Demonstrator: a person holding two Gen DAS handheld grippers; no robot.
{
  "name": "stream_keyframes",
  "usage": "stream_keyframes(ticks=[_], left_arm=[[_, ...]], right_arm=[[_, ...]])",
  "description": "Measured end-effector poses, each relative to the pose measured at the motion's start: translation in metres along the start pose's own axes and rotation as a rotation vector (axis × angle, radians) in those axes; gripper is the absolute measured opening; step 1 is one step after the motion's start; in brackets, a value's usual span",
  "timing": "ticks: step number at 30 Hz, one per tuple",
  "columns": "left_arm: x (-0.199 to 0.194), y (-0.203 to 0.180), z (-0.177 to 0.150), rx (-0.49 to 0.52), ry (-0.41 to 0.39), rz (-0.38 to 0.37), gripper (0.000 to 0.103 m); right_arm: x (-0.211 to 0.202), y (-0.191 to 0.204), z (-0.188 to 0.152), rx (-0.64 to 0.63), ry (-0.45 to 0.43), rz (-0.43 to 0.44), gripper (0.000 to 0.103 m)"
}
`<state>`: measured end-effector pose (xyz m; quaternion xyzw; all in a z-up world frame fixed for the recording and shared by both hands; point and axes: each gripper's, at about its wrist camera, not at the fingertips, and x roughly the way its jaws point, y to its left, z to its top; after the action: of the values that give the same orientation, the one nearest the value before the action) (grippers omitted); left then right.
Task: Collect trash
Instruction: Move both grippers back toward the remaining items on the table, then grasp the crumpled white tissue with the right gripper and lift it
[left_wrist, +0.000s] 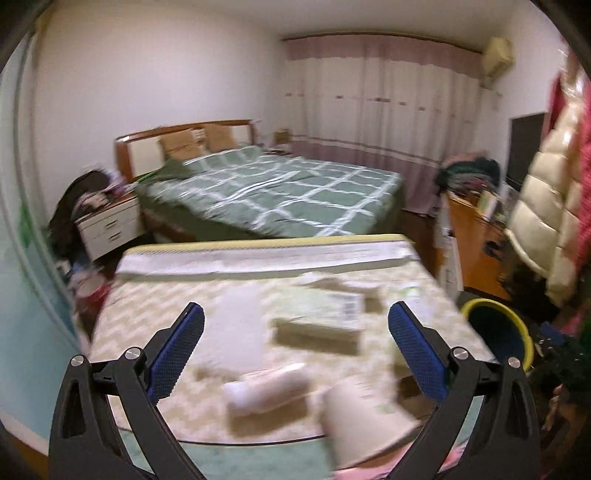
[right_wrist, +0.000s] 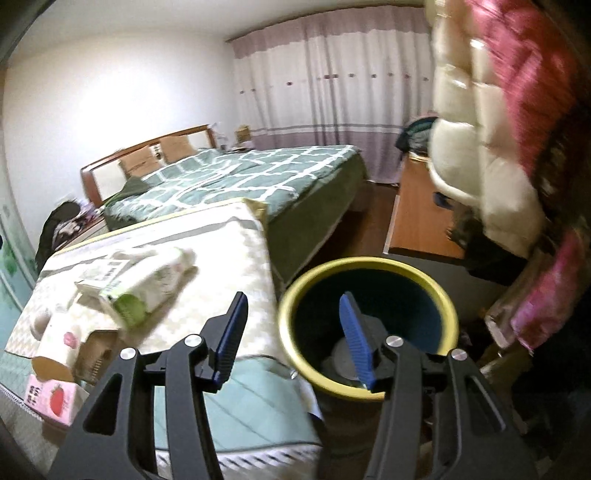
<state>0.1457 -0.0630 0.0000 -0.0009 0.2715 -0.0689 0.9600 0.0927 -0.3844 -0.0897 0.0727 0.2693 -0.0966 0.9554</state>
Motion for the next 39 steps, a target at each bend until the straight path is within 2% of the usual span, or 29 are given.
stream_keyframes(ticks=[8,18,22,29,39], left_arm=[[0.024,0.074,-0.014,-0.075,0.01,0.098,0.098],[0.077,0.111,-0.02,-0.086,0.02,0.215,0.098],[0.094,0.119,-0.027,-0.101,0.048,0.216,0.098],[0.103,0.113,-0.03,-0.07,0.052,0.247,0.098],[0.107,0.106,-0.032,-0.059,0.069,0.235,0.098]], right_arm=[[0.033,0.075,0.031,-0.091,0.03,0.135,0.05],[0.089,0.151,0.062,-0.208,0.113,0.285,0.05],[0.121,0.182,0.074,-0.267,0.179,0.34,0.05],[0.18,0.219,0.084,-0.334,0.334,0.368,0.05],[0.239,0.244,0.085,-0.404,0.496,0.299,0.05]])
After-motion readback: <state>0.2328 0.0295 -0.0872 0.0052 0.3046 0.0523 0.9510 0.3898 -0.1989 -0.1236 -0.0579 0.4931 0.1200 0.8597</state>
